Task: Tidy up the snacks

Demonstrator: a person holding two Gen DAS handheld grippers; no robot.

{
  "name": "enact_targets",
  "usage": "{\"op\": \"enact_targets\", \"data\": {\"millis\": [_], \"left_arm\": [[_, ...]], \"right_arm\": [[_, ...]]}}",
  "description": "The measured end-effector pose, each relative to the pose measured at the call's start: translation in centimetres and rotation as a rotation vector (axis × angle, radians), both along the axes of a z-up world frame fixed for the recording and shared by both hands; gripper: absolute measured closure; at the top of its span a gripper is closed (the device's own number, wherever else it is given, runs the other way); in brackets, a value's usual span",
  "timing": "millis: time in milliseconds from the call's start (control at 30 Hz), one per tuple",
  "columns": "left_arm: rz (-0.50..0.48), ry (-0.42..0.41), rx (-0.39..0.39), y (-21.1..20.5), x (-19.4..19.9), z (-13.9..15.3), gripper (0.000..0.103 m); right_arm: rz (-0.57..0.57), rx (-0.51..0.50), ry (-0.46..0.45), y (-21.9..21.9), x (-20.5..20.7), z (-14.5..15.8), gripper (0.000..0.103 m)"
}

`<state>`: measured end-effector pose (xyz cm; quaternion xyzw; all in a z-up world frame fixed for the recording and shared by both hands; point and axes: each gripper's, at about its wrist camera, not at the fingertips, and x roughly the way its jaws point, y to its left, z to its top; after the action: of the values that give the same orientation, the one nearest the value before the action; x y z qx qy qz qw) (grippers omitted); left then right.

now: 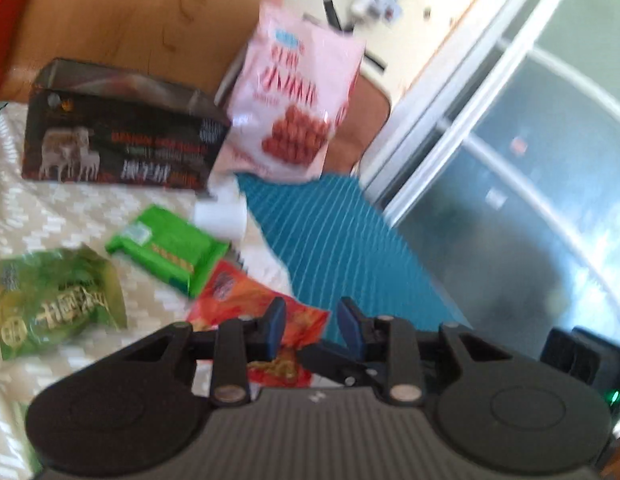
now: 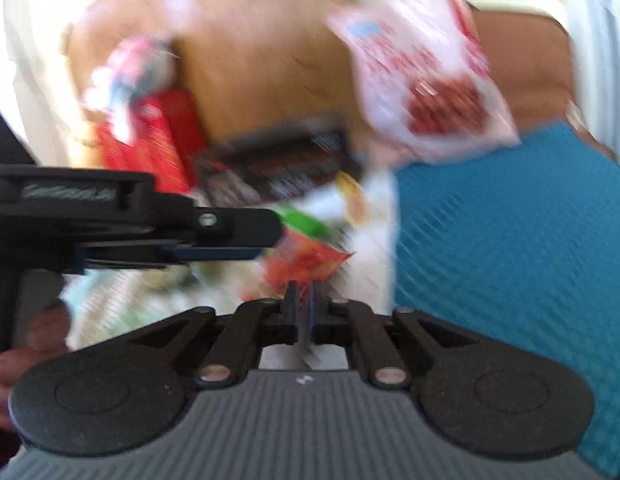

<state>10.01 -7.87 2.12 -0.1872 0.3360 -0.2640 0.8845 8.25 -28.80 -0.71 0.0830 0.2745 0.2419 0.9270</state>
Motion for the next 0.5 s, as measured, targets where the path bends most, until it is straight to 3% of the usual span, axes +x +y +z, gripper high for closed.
{"op": "enact_targets", "data": {"millis": [133, 333, 500], "left_arm": [[0.027, 0.048, -0.032, 0.4, -0.5, -0.8, 0.075], [0.105, 0.012, -0.039, 2.5, -3.3, -0.8, 0.072], [0.137, 0.037, -0.032, 3.6, -5.2, -2.3, 0.072]], "right_arm": [[-0.08, 0.052, 0.077, -1.7, 0.2, -0.9, 0.076], [-0.073, 0.06, 0.013, -2.0, -2.0, 0.5, 0.06], [-0.008, -0.003, -0.043, -0.5, -4.5, 0.8, 0.043]]}}
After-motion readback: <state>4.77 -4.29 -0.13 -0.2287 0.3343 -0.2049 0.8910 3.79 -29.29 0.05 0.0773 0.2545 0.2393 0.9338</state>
